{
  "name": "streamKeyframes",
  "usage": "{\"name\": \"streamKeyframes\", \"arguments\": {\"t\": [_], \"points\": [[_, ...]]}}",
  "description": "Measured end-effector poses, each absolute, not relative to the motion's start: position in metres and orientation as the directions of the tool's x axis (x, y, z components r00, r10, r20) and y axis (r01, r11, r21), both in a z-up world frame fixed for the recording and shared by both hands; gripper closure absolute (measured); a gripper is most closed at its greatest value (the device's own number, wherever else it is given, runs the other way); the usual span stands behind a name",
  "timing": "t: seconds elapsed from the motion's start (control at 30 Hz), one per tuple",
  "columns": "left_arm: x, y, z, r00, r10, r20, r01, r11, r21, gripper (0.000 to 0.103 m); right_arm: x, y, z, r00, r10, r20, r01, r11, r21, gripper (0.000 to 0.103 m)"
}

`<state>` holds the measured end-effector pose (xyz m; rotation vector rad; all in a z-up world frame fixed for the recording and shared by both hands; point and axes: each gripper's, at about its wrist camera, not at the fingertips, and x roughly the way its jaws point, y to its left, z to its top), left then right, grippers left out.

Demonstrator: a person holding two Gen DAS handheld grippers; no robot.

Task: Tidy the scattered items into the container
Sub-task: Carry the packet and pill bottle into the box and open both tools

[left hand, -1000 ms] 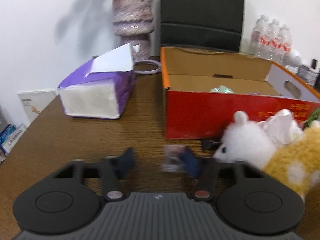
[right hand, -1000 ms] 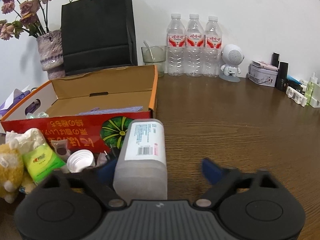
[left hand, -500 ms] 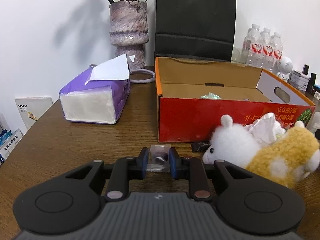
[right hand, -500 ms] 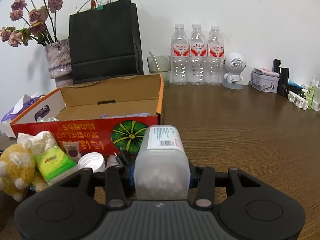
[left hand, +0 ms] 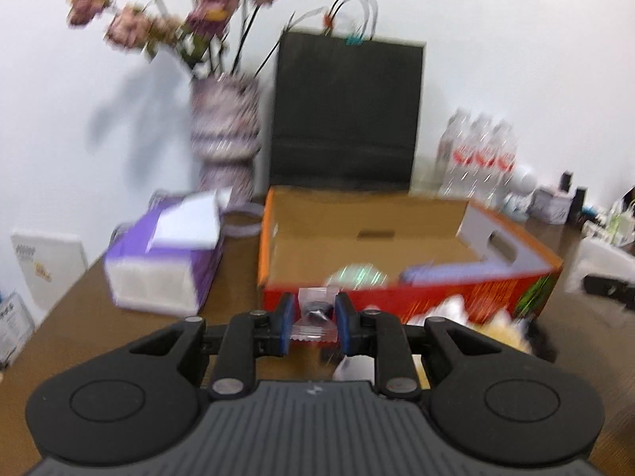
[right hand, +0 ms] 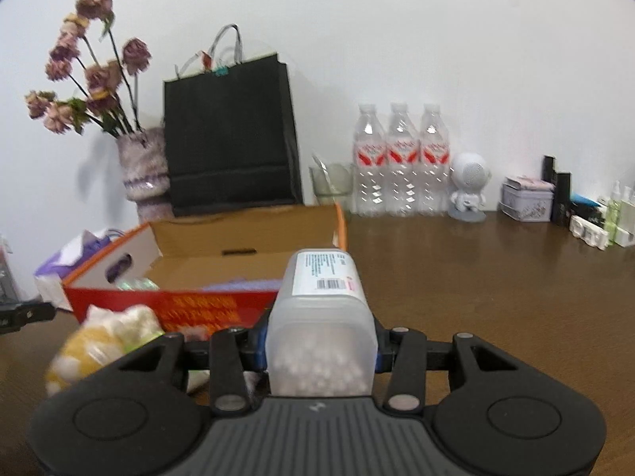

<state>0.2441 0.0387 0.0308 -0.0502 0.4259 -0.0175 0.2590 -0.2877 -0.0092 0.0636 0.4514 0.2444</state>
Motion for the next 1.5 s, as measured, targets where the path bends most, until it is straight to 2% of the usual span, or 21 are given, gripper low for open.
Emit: {"name": "streamKeyframes", "arguments": {"t": [0.2, 0.4, 0.67, 0.97, 1.37, 1.4, 1.43, 1.47, 1.5], "points": [[0.264, 0.01, 0.066, 0.941, -0.086, -0.328, 0.082, 0.996, -0.027, 0.08, 0.274, -0.258, 0.016, 0.867, 0.303, -0.396, -0.285, 0.953, 0.104, 0.06], [0.295, -0.005, 0.074, 0.945, -0.11, -0.309, 0.09, 0.993, -0.078, 0.08, 0.302, -0.227, 0.029, 0.864, 0.326, -0.384, -0.304, 0.945, 0.117, 0.06], [0.348, -0.003, 0.063, 0.929, -0.082, -0.361, 0.034, 0.99, -0.137, 0.08, 0.351, -0.197, 0.02, 0.839, 0.326, -0.437, -0.284, 0.945, 0.16, 0.06], [0.376, -0.001, 0.034, 0.888, -0.057, -0.456, 0.0, 0.992, -0.125, 0.08, 0.382, -0.192, 0.006, 0.822, 0.313, -0.475, -0.264, 0.95, 0.168, 0.06], [0.379, -0.001, 0.029, 0.879, -0.036, -0.476, -0.018, 0.994, -0.109, 0.079, 0.385, -0.196, 0.004, 0.81, 0.324, -0.489, -0.281, 0.946, 0.161, 0.06], [0.379, 0.0, 0.03, 0.88, -0.024, -0.475, -0.03, 0.994, -0.106, 0.074, 0.386, -0.196, 0.004, 0.808, 0.326, -0.491, -0.285, 0.945, 0.158, 0.06], [0.379, 0.001, 0.03, 0.881, -0.013, -0.474, -0.042, 0.994, -0.105, 0.062, 0.387, -0.196, 0.004, 0.804, 0.326, -0.498, -0.289, 0.945, 0.151, 0.06], [0.379, 0.002, 0.031, 0.879, 0.004, -0.477, -0.061, 0.993, -0.105, 0.025, 0.387, -0.196, 0.004, 0.799, 0.326, -0.505, -0.296, 0.945, 0.142, 0.058], [0.379, 0.003, 0.032, 0.873, 0.046, -0.485, -0.105, 0.99, -0.095, 0.013, 0.387, -0.196, 0.005, 0.796, 0.325, -0.51, -0.3, 0.944, 0.134, 0.037]]}}
